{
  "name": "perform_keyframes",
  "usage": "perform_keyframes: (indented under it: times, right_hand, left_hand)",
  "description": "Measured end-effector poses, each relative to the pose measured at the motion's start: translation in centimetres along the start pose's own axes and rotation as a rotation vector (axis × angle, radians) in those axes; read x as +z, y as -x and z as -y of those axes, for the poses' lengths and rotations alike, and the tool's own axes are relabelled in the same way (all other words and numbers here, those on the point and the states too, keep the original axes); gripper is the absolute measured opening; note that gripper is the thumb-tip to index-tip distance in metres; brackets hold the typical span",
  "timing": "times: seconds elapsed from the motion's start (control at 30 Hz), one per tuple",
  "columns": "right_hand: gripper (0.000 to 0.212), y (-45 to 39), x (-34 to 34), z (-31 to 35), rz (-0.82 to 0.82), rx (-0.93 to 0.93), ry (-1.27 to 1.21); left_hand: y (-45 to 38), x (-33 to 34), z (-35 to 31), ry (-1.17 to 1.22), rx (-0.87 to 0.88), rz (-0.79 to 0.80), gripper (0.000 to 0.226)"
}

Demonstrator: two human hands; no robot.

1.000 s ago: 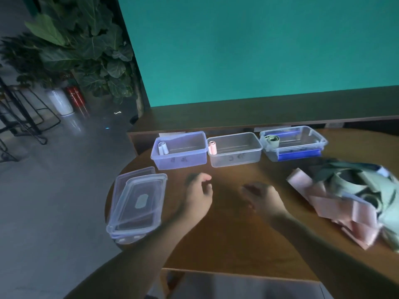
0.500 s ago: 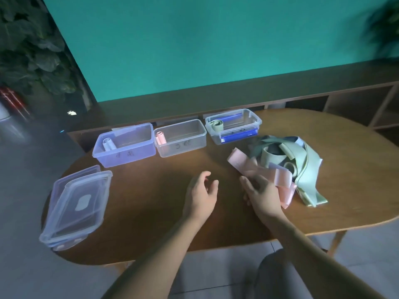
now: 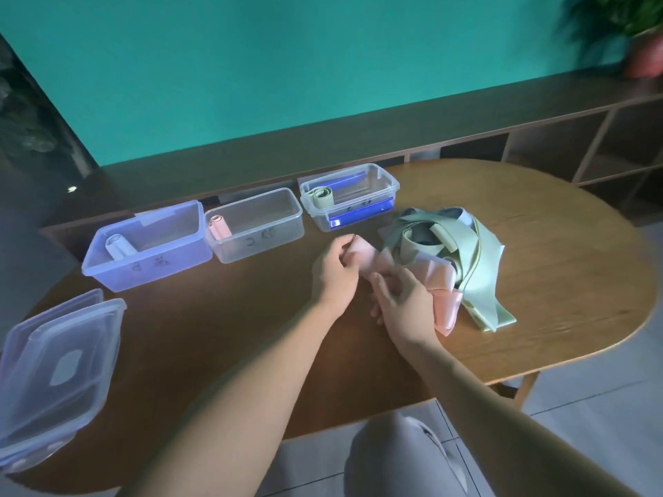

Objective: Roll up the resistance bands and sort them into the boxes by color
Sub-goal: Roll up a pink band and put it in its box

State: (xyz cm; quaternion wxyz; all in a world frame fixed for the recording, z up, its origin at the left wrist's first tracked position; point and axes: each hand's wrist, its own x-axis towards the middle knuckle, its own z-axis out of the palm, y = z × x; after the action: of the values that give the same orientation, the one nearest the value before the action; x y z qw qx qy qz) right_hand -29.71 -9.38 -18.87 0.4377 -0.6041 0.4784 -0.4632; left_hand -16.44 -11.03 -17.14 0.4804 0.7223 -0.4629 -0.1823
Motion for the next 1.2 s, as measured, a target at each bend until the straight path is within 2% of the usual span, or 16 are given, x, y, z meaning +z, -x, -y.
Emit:
perform_keyframes:
  times: [0.1,0.2,0.3,0.6,0.87,1.03,1.07,1.13,1.2]
  right_hand:
    - [0.012,0.4,-0.3,0.8,0.024,0.023,-0.057]
    - [0.014,1.0,-0.6,2.5,0.068,0.024,-0.126]
    - [0.018,0.9,-1.0,5.2,0.084,-0.017,-0.177]
    - [0.013,-0.7,-2.6,11.0,0.057,-0.137,-0.107]
    - [0.017,-0.7,-2.8,17.7,0.069,-0.319,-0.039]
    - [0.038,-0.1,-2.7,24.0,0.21,-0.442,-0.109]
    - [0.034,0.2,-2.7,25.3,0.266,-0.447,-0.141]
    - [0.013,1.0,-2.6,27.3,0.347,-0.465,-0.159]
    - [0.008,1.7,-2.4,28.6,0.346,-0.479,-0.163]
  left_hand:
    - [-0.2,-0.5,-1.5,0.128,-0.079,-0.085,0.027]
    - [-1.0,-2.4,-3.1,0.23,-0.085,-0.059,0.025]
    - [-1.7,-4.9,-5.4,0.24,-0.029,-0.031,0.023]
    - [-2.0,-12.1,-12.5,0.171,0.151,-0.116,0.019]
    - [0.1,-19.0,-17.8,0.138,0.223,-0.01,0.029]
    - [2.4,-23.3,-20.5,0.086,0.263,0.112,0.031]
    - [3.0,-24.0,-21.0,0.091,0.269,0.122,0.032]
    - [4.2,-25.5,-21.8,0.104,0.288,0.13,0.034]
    - [5.4,-27.0,-22.3,0.115,0.298,0.14,0.034]
